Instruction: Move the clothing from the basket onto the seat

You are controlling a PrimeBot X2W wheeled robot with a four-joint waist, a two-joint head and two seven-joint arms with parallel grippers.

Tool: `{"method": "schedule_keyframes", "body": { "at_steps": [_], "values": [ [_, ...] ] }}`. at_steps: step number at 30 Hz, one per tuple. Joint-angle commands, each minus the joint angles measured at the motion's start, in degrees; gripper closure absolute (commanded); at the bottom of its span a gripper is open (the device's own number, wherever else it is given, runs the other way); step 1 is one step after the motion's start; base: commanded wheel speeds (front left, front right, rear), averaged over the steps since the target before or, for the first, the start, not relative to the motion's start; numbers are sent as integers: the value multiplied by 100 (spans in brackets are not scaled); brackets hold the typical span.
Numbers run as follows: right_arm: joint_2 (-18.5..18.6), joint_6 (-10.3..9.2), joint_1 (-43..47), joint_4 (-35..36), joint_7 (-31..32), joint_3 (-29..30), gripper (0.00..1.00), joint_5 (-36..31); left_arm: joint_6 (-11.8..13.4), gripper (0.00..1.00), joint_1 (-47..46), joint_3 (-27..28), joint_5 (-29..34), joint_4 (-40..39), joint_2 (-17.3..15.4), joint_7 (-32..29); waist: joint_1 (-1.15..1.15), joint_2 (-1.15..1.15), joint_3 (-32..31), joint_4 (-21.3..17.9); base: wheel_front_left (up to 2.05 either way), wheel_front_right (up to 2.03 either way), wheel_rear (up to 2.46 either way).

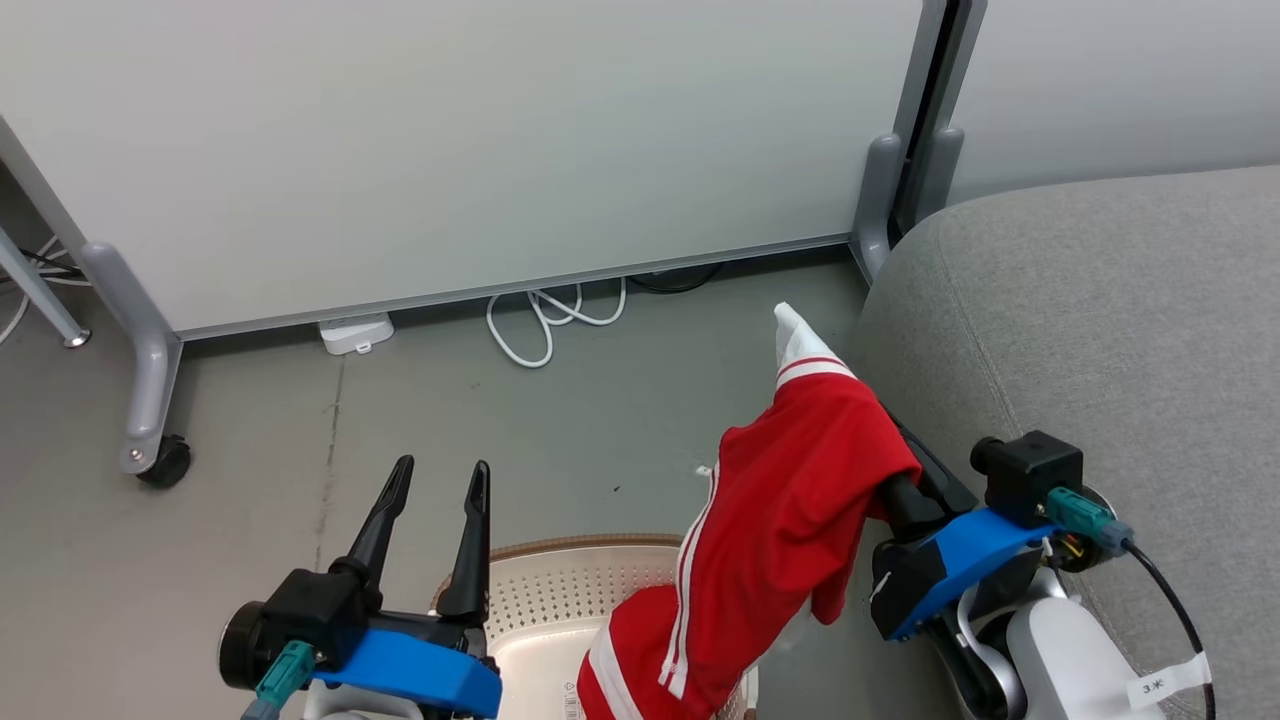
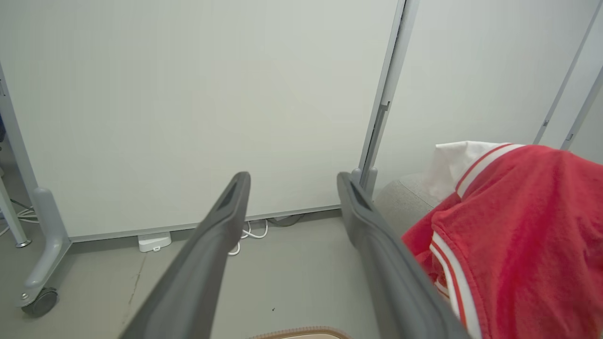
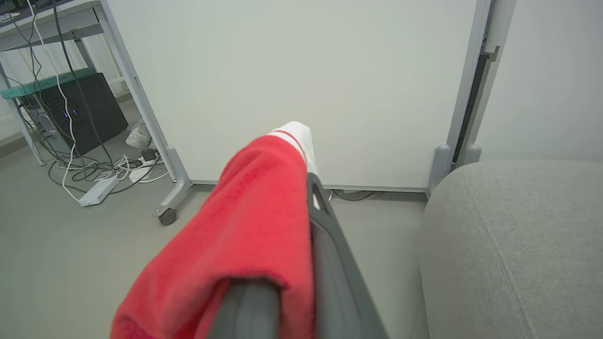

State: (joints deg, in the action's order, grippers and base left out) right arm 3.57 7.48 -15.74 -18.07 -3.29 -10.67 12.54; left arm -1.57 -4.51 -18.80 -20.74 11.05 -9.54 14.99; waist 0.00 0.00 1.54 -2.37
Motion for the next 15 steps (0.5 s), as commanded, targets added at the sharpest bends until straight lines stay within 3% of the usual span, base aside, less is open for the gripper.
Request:
{"method": "schedule_keyframes", "body": {
  "at_steps": [1,8,15],
  "values": [
    [-14,3,56,55,5,28,100,14,-20,0,46,45,40,2,18,29,0,0,0,-15,0,0,0],
    [-58,3,224,305,136,-16,100,-10,-249,0,144,344,348,55,179,29,0,0,55,-209,0,0,0],
    [-68,3,181,420,149,-59,100,-26,-398,0,42,438,548,137,250,28,0,0,219,-752,0,0,0]
  ]
}}
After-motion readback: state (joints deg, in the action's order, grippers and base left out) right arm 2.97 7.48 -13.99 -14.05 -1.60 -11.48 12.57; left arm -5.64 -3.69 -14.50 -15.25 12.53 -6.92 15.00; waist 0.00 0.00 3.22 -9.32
